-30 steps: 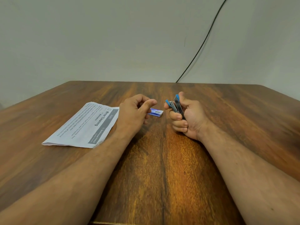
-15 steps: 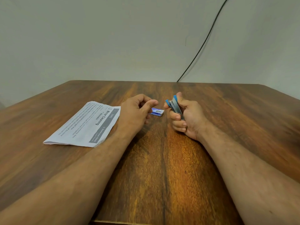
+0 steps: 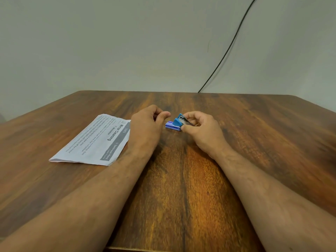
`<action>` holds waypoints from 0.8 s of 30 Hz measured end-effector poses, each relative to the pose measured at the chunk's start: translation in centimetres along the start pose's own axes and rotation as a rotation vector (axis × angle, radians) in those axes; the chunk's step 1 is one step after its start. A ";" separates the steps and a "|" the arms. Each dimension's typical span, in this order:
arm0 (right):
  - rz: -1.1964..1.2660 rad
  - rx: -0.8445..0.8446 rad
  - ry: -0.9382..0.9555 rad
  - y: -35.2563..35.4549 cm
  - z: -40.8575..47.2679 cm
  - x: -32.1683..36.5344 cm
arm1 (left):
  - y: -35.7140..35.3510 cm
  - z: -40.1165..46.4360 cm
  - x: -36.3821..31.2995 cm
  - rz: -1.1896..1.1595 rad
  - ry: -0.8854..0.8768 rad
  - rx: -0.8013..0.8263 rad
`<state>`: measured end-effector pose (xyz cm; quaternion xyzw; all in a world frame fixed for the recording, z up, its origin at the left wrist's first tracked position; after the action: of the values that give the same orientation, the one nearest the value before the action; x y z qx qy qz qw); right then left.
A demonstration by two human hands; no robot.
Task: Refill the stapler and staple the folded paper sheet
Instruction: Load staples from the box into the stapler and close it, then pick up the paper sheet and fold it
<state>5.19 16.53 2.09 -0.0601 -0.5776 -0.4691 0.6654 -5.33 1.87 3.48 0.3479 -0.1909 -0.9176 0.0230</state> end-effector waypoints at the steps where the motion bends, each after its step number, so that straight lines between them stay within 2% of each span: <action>1: -0.050 -0.024 0.020 0.0 -0.1 0.2 | 0.0 0.0 0.1 0.024 -0.003 -0.004; 8: -0.267 -0.027 0.014 -0.5 0.1 0.3 | -0.1 0.1 0.6 0.168 0.069 0.077; 14: -0.438 0.081 -0.061 -1.5 0.4 -0.4 | 0.2 0.0 0.5 0.443 0.050 0.205; 16: -0.439 0.072 -0.053 -1.4 0.2 -0.2 | 0.4 -0.1 0.8 0.527 0.079 0.236; 20: -0.355 -0.002 0.051 -0.8 -0.3 0.8 | 0.8 -0.4 1.1 0.757 0.147 0.321; 24: -0.418 -0.001 0.235 -1.3 -1.1 1.9 | 0.4 -0.8 2.6 0.870 0.377 0.470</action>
<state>4.88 14.06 2.68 0.1154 -0.4960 -0.6007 0.6163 -6.79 0.74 1.43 0.3911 -0.5108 -0.6773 0.3569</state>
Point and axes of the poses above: each hand's wrist, its own z-axis towards the middle knuckle, its own y-axis out of the back of the hand, x = y × z, the point moved 6 cm from there along z, towards the middle knuckle, and after that the axes turned 7 degrees about -y, right-handed, at the moved point
